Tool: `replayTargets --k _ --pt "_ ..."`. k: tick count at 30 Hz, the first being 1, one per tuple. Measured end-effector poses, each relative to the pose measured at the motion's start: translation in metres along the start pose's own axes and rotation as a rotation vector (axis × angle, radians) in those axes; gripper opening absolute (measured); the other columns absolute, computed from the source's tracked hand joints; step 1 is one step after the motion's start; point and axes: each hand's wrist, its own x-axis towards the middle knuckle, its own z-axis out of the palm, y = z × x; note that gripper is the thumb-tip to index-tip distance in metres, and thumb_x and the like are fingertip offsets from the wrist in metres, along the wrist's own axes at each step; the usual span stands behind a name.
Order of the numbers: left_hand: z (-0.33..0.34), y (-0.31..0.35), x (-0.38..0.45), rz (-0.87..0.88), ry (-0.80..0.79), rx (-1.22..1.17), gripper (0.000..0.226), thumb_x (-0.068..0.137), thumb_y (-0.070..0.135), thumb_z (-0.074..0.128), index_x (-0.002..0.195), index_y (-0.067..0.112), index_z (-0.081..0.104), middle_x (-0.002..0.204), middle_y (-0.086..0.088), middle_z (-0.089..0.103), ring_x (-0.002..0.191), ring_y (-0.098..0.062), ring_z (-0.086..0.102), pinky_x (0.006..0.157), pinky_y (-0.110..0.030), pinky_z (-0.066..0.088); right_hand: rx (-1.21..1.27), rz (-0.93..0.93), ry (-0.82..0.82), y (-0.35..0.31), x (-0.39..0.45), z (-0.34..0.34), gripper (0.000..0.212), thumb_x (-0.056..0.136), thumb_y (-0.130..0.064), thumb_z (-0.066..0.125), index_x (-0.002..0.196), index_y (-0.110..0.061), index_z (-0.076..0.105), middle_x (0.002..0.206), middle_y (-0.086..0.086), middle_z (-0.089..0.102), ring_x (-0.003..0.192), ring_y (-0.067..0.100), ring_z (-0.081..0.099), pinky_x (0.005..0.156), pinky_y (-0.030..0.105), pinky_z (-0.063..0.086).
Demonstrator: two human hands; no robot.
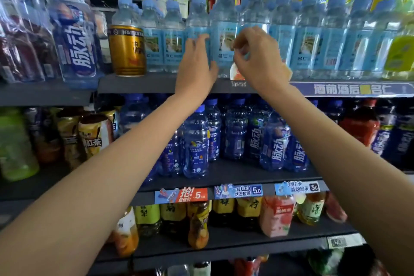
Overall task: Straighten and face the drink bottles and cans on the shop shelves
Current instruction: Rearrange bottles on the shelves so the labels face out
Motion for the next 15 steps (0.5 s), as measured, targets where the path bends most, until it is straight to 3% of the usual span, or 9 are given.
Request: replayTargets --k 2,5,7,11,15 --pt "-0.007 -0.010 -0.029 0.170 0.097 -0.042 0.036 0.086 0.000 0.050 0.121 0.003 0.047 0.116 -0.013 0.048 0.090 -0.021 0.053 0.076 -0.029 0.045 0.086 -0.050 0.117 -0.014 -0.022 0.008 0.012 0.083 -0.008 0.050 0.089 -0.001 0.057 0.085 0.010 0.061 0.071 0.021 0.053 0.064 0.032 0.042" --pt "-0.010 -0.033 -0.066 0.263 0.079 -0.036 0.035 0.076 -0.005 0.045 0.110 -0.003 0.053 0.105 -0.017 0.051 0.091 -0.027 0.052 0.078 -0.037 0.046 0.199 -0.076 0.048 -0.036 -0.054 0.029 0.013 0.080 -0.009 0.050 0.087 0.000 0.057 0.081 0.010 0.062 0.069 0.024 0.056 0.062 0.039 0.046" --pt "-0.014 -0.045 -0.087 0.261 0.068 -0.003 0.034 0.073 -0.003 0.044 0.105 -0.003 0.055 0.102 -0.018 0.053 0.092 -0.028 0.050 0.079 -0.042 0.046 0.237 -0.059 0.026 -0.047 -0.073 0.040 0.011 0.080 -0.007 0.051 0.087 0.000 0.056 0.080 0.009 0.061 0.067 0.022 0.053 0.060 0.040 0.046" --pt "-0.023 -0.072 -0.132 0.243 0.069 0.036 0.030 0.076 -0.001 0.045 0.104 0.000 0.054 0.101 -0.015 0.053 0.093 -0.022 0.047 0.079 -0.035 0.044 0.306 -0.062 -0.023 -0.063 -0.126 0.056 0.009 0.080 -0.008 0.052 0.086 -0.003 0.056 0.068 0.001 0.057 0.057 0.018 0.049 0.052 0.037 0.046" --pt "-0.018 -0.105 -0.207 0.159 -0.089 0.059 0.027 0.078 0.007 0.042 0.103 0.004 0.053 0.100 -0.012 0.054 0.094 -0.019 0.046 0.081 -0.030 0.040 0.252 0.050 -0.194 -0.066 -0.215 0.083 0.011 0.081 -0.014 0.054 0.087 -0.005 0.056 0.057 -0.004 0.055 0.044 0.021 0.051 0.041 0.035 0.046"
